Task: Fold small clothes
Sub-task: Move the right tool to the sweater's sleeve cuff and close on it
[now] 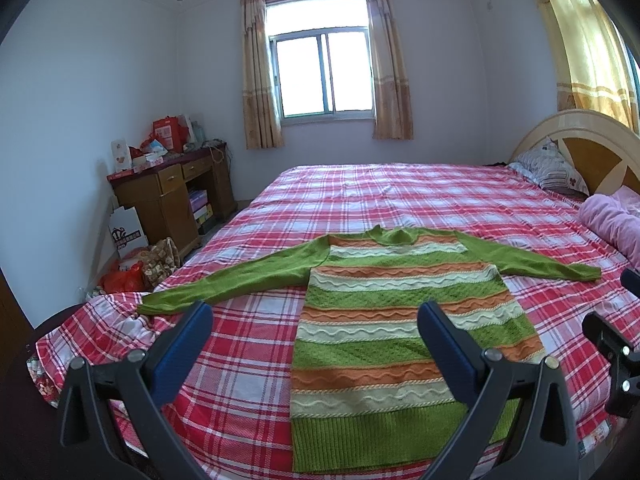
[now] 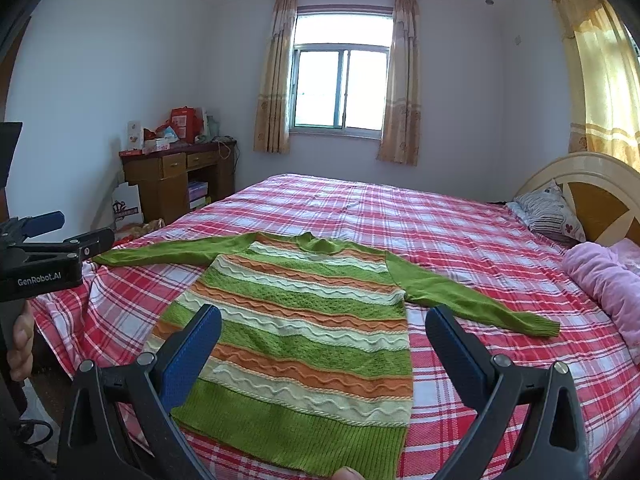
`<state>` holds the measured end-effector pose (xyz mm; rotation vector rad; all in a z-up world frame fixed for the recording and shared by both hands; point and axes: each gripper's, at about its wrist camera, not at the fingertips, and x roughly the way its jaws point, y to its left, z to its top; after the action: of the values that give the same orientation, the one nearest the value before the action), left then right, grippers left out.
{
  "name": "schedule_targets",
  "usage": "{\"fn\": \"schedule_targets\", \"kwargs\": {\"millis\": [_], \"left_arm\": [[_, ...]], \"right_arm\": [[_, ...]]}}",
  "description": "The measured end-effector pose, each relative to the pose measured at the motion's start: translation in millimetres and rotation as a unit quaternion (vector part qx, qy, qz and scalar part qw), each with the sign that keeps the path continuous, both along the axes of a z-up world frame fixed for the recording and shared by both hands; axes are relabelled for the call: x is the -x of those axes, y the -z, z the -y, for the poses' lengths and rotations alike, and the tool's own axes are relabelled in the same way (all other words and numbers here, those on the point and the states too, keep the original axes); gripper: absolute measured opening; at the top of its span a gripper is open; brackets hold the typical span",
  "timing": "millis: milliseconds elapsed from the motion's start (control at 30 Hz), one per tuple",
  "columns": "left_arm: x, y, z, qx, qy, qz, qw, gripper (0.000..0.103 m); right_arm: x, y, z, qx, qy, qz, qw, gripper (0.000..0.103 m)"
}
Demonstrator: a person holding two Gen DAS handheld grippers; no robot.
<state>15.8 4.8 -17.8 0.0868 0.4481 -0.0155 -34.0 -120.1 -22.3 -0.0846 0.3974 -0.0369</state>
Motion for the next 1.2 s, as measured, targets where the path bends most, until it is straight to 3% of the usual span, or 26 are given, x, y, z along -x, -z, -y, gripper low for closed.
{"fn": "schedule_targets", "kwargs": {"millis": [267,500,833,1033,1200], "left_arm": [[-31.4,29.6,0.3,0.006,0.008,-0.040,0.9991,0.103],[-72.2,69.7,11.7,-0.013,0.019,-0.092,0.9955,0.103],[-131.0,94.7,44.4,-0.042,0.033,-0.115,0.9920,0.103],[-164.6,108.1,59.0,-0.051,0.032,-0.122,0.9907,0.103],[-189.9,116.3,63.8,-0.065,0.021,-0.125,0.9897,0.103]], "right_arm": [[-29.9,32.6,29.5,-0.025,-0.005,-0.039,0.999,0.102],[-56.1,62.4,71.6,-0.069,0.020,-0.076,0.995,0.102],[-85.4,92.4,172.7,-0.103,0.114,-0.114,0.981,0.102],[-95.4,102.1,244.7,-0.130,0.170,-0.138,0.967,0.102],[-98.4,97.3,315.9,-0.149,0.227,-0.132,0.954,0.102]]}}
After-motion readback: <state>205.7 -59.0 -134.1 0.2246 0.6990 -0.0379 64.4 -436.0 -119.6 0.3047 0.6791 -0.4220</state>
